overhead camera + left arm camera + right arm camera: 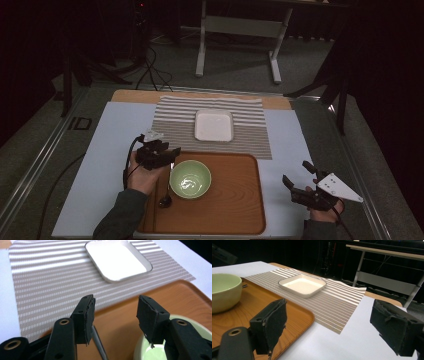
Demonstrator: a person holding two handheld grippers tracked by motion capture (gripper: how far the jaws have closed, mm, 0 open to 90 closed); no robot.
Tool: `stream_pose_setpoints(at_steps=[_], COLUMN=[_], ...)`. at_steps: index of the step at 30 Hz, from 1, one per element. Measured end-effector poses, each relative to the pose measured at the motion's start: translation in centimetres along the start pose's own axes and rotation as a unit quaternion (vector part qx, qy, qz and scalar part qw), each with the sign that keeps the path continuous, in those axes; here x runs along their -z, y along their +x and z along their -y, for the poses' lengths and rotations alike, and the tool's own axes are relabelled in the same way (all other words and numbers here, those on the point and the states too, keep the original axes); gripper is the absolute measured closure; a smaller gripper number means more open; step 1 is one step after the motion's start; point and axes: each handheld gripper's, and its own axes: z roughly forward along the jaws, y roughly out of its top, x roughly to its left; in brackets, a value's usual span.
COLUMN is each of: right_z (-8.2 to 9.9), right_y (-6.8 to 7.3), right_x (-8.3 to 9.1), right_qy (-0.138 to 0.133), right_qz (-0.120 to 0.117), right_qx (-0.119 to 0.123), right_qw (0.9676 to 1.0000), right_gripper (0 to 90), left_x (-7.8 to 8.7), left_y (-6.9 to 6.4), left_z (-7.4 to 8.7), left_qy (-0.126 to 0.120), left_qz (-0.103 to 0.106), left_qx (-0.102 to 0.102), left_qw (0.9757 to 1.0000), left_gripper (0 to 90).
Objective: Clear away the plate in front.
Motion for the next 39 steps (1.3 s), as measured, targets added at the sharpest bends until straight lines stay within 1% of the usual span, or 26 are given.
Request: stream_pose_setpoints(at_steps=[2,4,7,10,13,20,22,25,28,30,31,34,39], right_z=[0.0,0.0,0.0,0.0,0.0,0.0,0.0,0.1,0.1,0.1,0.1,0.1,0.1], right_y=[0.0,0.0,0.0,0.0,-0.1,-0.1,-0.1,-0.1,-0.1,-0.1,-0.1,-0.2,-0.2], right_x=[0.0,0.0,0.0,0.0,0.0,0.0,0.0,0.0,0.0,0.0,0.0,0.1,0.1], right_qy=[0.0,0.0,0.0,0.0,-0.001,-0.002,-0.002,-0.001,-0.001,-0.001,-0.001,-0.001,-0.003], right_qz=[0.0,0.0,0.0,0.0,0.0,0.001,0.0,0.0,0.001,0.001,0.001,0.001,0.002], right_qx=[0.0,0.0,0.0,0.0,-0.001,-0.002,-0.002,-0.002,-0.002,-0.002,-0.002,-0.002,-0.003], right_qw=[1.0,1.0,1.0,1.0,1.0,1.0,1.0,1.0,1.0,1.0,1.0,1.0,1.0], right_gripper=[13.5,13.4,13.4,13.4,13.4,13.4,13.4,13.4,13.4,13.4,13.4,13.4,13.5], left_x=[-0.3,-0.6,-1.0,-1.5,-2.2,-3.5,-3.9,-4.6,-5.4,-5.9,-6.1,-6.7,-7.6], left_y=[0.0,0.1,0.2,0.3,0.8,1.2,1.2,1.3,1.4,1.6,1.7,2.1,2.7], left_z=[-0.6,-1.2,-2.1,-2.7,-3.3,-4.4,-4.8,-5.4,-5.9,-6.2,-6.3,-6.5,-6.8], left_qy=[-0.003,-0.006,-0.012,-0.012,-0.007,0.0,0.001,0.007,0.013,0.015,0.018,0.025,0.028], left_qz=[-0.002,-0.001,-0.002,-0.002,-0.005,-0.006,-0.005,0.001,0.003,-0.006,-0.013,-0.022,-0.023], left_qx=[-0.001,0.002,-0.003,-0.003,0.0,-0.015,-0.022,-0.032,-0.036,-0.037,-0.036,-0.031,-0.014], left_qw=[1.0,1.0,0.9999,0.9999,1.0,0.9999,0.9997,0.9995,0.9993,0.9992,0.9991,0.999,0.9992], left_gripper=[48.0,48.1,48.4,49.0,49.1,49.0,48.9,48.5,48.2,47.3,46.9,46.3,44.4])
